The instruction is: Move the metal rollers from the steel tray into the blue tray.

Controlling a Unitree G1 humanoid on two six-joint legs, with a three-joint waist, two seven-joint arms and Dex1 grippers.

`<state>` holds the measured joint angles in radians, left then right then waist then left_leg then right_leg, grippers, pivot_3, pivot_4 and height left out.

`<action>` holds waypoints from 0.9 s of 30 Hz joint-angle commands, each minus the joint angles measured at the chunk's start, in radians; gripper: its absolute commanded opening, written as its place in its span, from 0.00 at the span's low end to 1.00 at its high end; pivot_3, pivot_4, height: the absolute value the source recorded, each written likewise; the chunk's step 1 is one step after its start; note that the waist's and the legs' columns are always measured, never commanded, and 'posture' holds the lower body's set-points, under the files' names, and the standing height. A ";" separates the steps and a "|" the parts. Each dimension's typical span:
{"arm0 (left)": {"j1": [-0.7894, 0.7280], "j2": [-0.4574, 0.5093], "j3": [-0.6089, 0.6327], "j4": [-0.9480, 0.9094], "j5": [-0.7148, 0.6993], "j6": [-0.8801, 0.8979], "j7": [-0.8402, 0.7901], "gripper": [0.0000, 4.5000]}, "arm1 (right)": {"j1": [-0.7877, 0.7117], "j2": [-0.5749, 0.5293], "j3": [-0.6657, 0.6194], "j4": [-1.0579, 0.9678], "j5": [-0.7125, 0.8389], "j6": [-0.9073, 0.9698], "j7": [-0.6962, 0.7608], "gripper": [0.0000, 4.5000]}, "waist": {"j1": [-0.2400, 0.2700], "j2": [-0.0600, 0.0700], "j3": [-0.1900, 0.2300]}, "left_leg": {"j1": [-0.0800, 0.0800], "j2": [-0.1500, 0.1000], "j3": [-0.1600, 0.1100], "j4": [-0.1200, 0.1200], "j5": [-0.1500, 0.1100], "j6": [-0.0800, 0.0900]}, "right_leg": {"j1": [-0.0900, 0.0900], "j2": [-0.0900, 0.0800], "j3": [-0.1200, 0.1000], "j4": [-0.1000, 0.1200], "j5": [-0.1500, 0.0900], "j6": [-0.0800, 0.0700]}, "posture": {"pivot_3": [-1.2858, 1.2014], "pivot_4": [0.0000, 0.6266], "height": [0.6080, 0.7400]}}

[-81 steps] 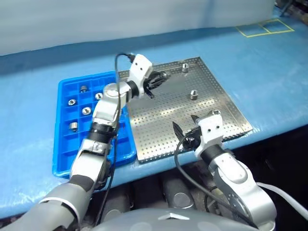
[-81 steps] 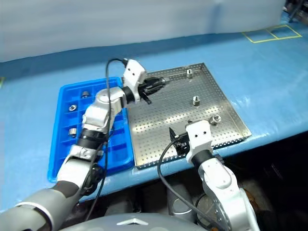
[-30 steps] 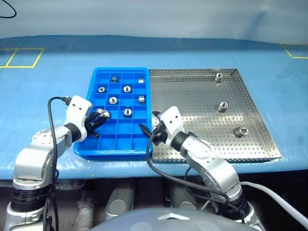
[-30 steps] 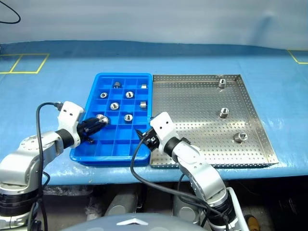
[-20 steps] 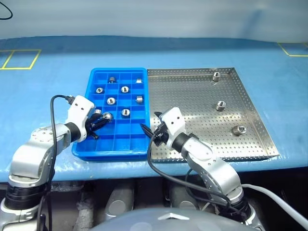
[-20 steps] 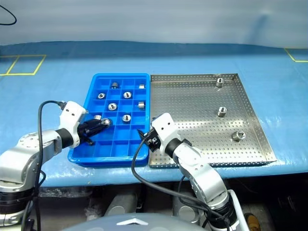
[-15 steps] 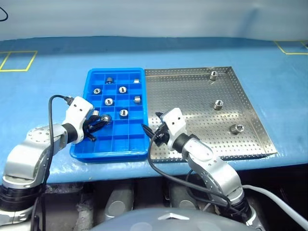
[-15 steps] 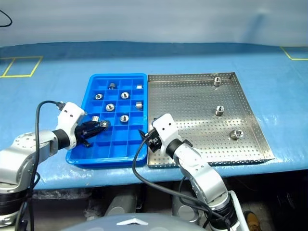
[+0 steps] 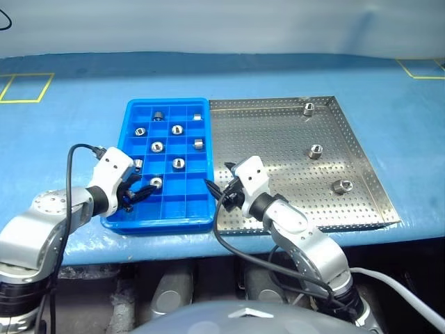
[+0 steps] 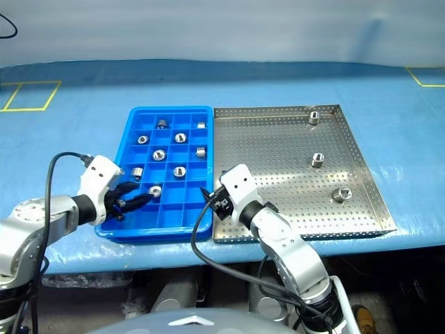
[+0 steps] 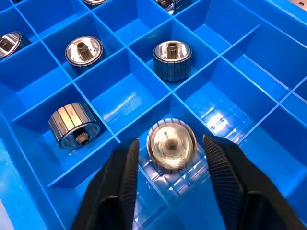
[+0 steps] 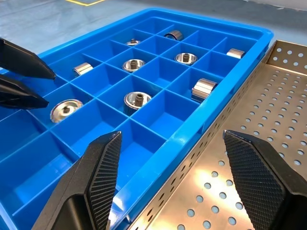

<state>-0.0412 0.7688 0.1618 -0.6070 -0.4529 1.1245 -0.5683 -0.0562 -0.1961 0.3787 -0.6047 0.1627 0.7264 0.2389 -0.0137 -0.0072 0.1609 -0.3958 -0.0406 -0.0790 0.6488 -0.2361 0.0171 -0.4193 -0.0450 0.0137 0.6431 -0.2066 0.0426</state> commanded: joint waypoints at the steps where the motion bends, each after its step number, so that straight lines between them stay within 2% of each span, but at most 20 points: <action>1: -0.003 0.015 0.037 -0.035 -0.008 -0.011 0.005 0.92 | -0.011 0.004 -0.005 -0.037 -0.002 -0.009 0.001 0.80 | 0.000 0.000 0.000 | 0.000 0.000 0.000 0.000 0.000 0.000 | 0.000 0.000 0.000 0.000 0.000 0.000 | 0.52 0.24 1.00; 2: -0.008 0.010 0.039 -0.032 -0.007 -0.017 0.009 0.99 | -0.012 0.004 -0.005 -0.037 -0.002 -0.009 0.001 0.80 | 0.000 0.000 0.000 | 0.000 0.000 0.000 0.000 0.000 0.000 | 0.000 0.000 0.000 0.000 0.000 0.000 | 0.52 0.24 1.00; 7: -0.092 -0.128 0.069 -0.021 -0.037 -0.102 0.061 1.00 | -0.009 0.007 -0.017 -0.048 -0.007 0.006 -0.014 0.80 | 0.005 0.000 0.000 | 0.000 0.000 -0.001 0.000 0.000 0.000 | 0.000 0.000 -0.001 0.000 0.000 0.000 | 0.52 0.24 1.00; 10: -0.130 -0.201 0.033 -0.008 -0.009 -0.183 0.101 1.00 | -0.010 0.013 -0.049 -0.058 -0.012 0.028 -0.045 0.80 | 0.003 -0.001 -0.001 | 0.000 -0.001 -0.001 0.001 0.000 0.000 | 0.002 0.000 0.000 -0.001 0.001 0.001 | 0.51 0.24 1.00; 15: -0.199 -0.345 -0.083 0.075 0.077 -0.395 0.166 1.00 | 0.003 0.050 -0.218 -0.089 -0.051 0.075 -0.166 0.80 | 0.002 -0.001 -0.001 | 0.000 -0.001 0.000 0.001 0.001 -0.001 | 0.001 0.000 0.001 0.000 0.003 -0.002 | 0.50 0.24 1.00; 23: -0.240 -0.406 -0.285 0.202 0.139 -0.612 0.044 1.00 | 0.079 0.033 -0.455 -0.174 -0.114 0.170 -0.264 0.80 | -0.017 0.000 -0.001 | 0.000 -0.001 0.002 0.000 0.000 0.001 | 0.001 0.001 0.001 -0.001 0.006 0.001 | 0.46 0.24 1.00; 27: -0.270 -0.451 -0.325 0.251 0.122 -0.628 0.012 1.00 | 0.101 0.054 -0.536 -0.187 -0.137 0.225 -0.311 0.80 | -0.041 0.000 -0.001 | 0.000 -0.001 0.003 0.001 -0.001 0.002 | 0.001 0.001 0.002 -0.001 0.006 0.001 | 0.43 0.24 1.00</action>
<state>-0.2908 0.3256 -0.1538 -0.3501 -0.3250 0.5298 -0.5383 0.0472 -0.1480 -0.1266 -0.7463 0.0417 0.9398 -0.0517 -0.0547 -0.0073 0.1597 -0.3955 -0.0414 -0.0755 0.6500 -0.2369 0.0193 -0.4181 -0.0435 0.0155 0.6426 -0.2018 0.0459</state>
